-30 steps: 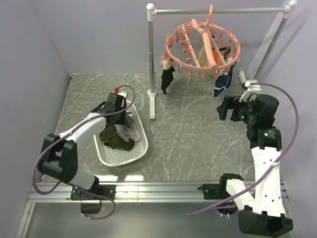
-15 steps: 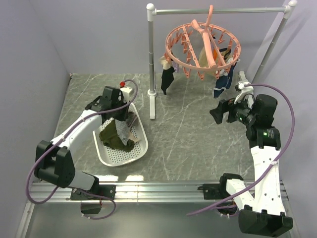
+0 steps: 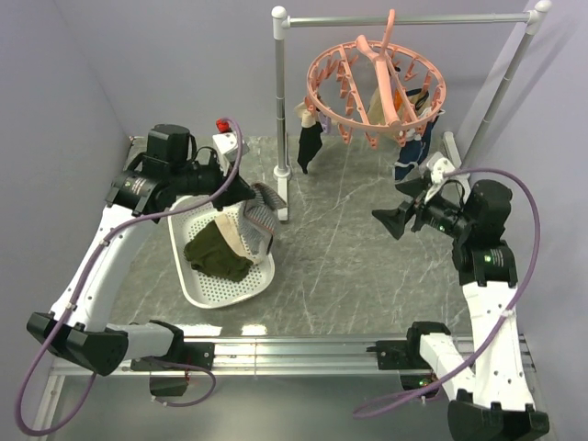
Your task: Clip the underwear to the hanger
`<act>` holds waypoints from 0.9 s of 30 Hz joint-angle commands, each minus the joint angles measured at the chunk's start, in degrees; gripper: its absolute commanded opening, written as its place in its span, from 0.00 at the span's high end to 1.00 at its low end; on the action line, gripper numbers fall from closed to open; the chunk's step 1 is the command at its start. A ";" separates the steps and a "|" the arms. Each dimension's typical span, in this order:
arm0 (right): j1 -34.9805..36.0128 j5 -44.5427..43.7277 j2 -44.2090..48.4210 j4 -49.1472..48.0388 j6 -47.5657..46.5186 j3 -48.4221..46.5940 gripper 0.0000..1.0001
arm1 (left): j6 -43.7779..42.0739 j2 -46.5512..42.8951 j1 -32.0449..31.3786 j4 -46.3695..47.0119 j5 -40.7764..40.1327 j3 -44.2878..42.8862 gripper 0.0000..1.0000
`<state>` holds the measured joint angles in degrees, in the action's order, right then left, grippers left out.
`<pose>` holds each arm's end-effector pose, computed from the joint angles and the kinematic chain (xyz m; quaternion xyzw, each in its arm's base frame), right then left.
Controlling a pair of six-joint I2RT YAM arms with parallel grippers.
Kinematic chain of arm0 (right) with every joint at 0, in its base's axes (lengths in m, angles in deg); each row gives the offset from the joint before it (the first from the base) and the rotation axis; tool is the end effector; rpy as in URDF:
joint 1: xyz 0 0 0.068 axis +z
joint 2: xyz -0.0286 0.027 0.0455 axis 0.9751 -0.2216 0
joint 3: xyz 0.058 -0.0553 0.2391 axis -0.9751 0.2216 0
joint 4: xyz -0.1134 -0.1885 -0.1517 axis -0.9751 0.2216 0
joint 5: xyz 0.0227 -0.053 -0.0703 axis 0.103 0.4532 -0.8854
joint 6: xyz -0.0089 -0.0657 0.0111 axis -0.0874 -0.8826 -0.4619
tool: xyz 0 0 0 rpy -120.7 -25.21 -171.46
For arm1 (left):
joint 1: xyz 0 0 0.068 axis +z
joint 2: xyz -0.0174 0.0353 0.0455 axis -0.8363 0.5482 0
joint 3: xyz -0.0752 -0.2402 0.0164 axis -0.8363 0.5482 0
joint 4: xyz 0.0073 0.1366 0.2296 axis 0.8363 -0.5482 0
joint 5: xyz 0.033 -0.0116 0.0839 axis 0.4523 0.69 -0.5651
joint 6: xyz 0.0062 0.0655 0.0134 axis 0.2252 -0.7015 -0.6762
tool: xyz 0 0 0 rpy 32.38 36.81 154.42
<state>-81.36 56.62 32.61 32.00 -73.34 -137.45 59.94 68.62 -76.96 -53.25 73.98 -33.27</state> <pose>0.1959 0.0271 0.3795 -0.3293 0.6857 0.2363 0.6046 0.2448 -0.1261 0.4009 0.4060 0.7394 -0.3116 0.4374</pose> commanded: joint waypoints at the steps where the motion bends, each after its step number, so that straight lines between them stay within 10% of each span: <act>1: 1.70 7.45 5.26 -9.17 -1.70 1.88 0.07 | 0.60 0.89 -0.45 -0.41 13.52 -3.89 1.00; 27: 24.19 -10.99 11.70 -40.38 19.22 15.33 0.16 | 46.13 13.82 -11.43 45.65 21.53 -1.26 1.00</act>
<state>-59.42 50.98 46.84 -2.84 -57.69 -122.81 100.38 82.33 -87.58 -16.53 93.21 -34.73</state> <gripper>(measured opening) 0.840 0.023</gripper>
